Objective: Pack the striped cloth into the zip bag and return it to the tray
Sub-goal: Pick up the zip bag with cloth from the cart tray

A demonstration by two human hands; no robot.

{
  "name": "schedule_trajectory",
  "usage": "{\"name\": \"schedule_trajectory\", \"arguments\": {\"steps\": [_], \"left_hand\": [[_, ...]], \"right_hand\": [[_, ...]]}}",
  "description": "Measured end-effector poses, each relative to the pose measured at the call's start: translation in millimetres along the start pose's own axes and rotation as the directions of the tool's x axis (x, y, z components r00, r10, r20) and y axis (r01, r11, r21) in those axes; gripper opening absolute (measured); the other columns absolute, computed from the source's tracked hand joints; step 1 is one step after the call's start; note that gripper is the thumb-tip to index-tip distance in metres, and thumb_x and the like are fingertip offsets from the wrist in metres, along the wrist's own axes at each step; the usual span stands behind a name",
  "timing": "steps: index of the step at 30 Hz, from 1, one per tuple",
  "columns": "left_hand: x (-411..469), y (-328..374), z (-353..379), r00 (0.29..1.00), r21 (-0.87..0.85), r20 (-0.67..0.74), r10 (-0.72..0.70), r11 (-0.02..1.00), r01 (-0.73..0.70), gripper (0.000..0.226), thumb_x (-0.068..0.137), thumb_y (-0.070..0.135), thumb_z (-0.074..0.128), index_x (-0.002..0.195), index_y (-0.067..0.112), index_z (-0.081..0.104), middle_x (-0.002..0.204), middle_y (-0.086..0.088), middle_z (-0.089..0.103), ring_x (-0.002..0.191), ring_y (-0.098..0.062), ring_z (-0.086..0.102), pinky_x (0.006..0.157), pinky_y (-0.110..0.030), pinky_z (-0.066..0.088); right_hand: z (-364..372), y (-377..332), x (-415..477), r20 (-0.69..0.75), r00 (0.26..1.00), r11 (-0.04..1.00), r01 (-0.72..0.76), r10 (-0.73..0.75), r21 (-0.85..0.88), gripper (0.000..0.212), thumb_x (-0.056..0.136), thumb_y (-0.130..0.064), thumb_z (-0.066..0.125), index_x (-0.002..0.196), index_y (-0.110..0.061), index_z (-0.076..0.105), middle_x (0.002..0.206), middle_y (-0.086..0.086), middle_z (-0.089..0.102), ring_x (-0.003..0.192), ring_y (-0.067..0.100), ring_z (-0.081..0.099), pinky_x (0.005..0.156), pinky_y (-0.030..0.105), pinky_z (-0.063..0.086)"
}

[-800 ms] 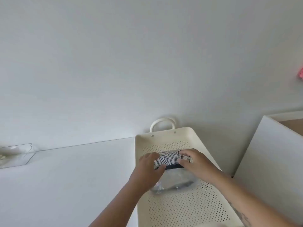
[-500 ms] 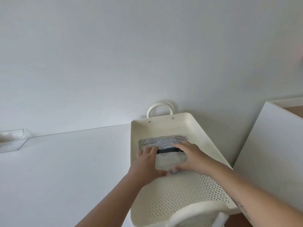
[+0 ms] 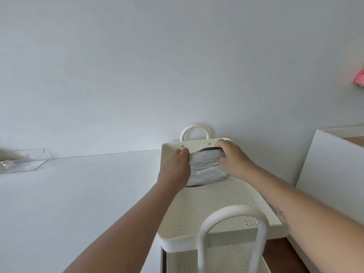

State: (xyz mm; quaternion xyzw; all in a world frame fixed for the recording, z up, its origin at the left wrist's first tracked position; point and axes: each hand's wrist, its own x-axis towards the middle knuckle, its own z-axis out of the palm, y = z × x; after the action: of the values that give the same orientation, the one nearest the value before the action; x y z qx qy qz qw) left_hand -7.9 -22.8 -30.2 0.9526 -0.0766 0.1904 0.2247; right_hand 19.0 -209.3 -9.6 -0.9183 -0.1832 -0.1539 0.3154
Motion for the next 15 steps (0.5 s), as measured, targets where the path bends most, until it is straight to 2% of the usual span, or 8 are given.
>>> {"name": "schedule_trajectory", "arguments": {"steps": [3,6,10,15], "left_hand": [[2,3,-25,0.997,-0.022,-0.079,0.009,1.0,-0.011,0.015,0.086,0.003,0.032,0.087,0.016,0.039,0.086,-0.001,0.044,0.073,-0.029,0.048,0.058,-0.038,0.043],[0,-3,-53,0.99,-0.029,-0.142,0.021,0.999,-0.025,0.016,0.084,0.003,0.032,0.09,0.014,0.043,0.089,-0.005,0.049,0.072,-0.032,0.053,0.064,-0.044,0.05],[-14,-30,-88,0.978,-0.007,-0.206,0.003,1.0,-0.005,0.015,0.086,0.006,0.034,0.093,0.014,0.045,0.09,-0.006,0.05,0.072,-0.033,0.055,0.063,-0.044,0.05],[-47,-82,-124,0.962,0.03,-0.263,-0.073,0.996,0.084,0.015,0.088,0.009,0.033,0.092,0.018,0.044,0.091,-0.002,0.05,0.072,-0.03,0.056,0.061,-0.041,0.049]], "right_hand": [[-10,-23,6,-0.066,0.997,0.999,0.038,-0.037,0.001,0.021,0.083,0.006,0.046,0.091,-0.012,0.052,0.094,0.007,0.05,0.083,0.024,0.05,0.068,0.032,0.037],[-15,-48,12,-0.095,0.992,0.997,0.08,-0.078,0.014,0.025,0.083,0.006,0.045,0.086,-0.019,0.046,0.092,0.007,0.05,0.081,0.022,0.049,0.067,0.031,0.036],[-2,-87,21,-0.084,0.985,0.988,0.153,-0.15,0.031,0.024,0.083,0.006,0.043,0.095,-0.012,0.053,0.097,0.009,0.054,0.086,0.023,0.052,0.07,0.03,0.037],[42,-141,24,-0.049,0.971,0.966,0.239,-0.235,0.098,0.026,0.083,0.006,0.042,0.098,-0.012,0.054,0.098,0.008,0.054,0.087,0.022,0.053,0.073,0.033,0.042]]}}
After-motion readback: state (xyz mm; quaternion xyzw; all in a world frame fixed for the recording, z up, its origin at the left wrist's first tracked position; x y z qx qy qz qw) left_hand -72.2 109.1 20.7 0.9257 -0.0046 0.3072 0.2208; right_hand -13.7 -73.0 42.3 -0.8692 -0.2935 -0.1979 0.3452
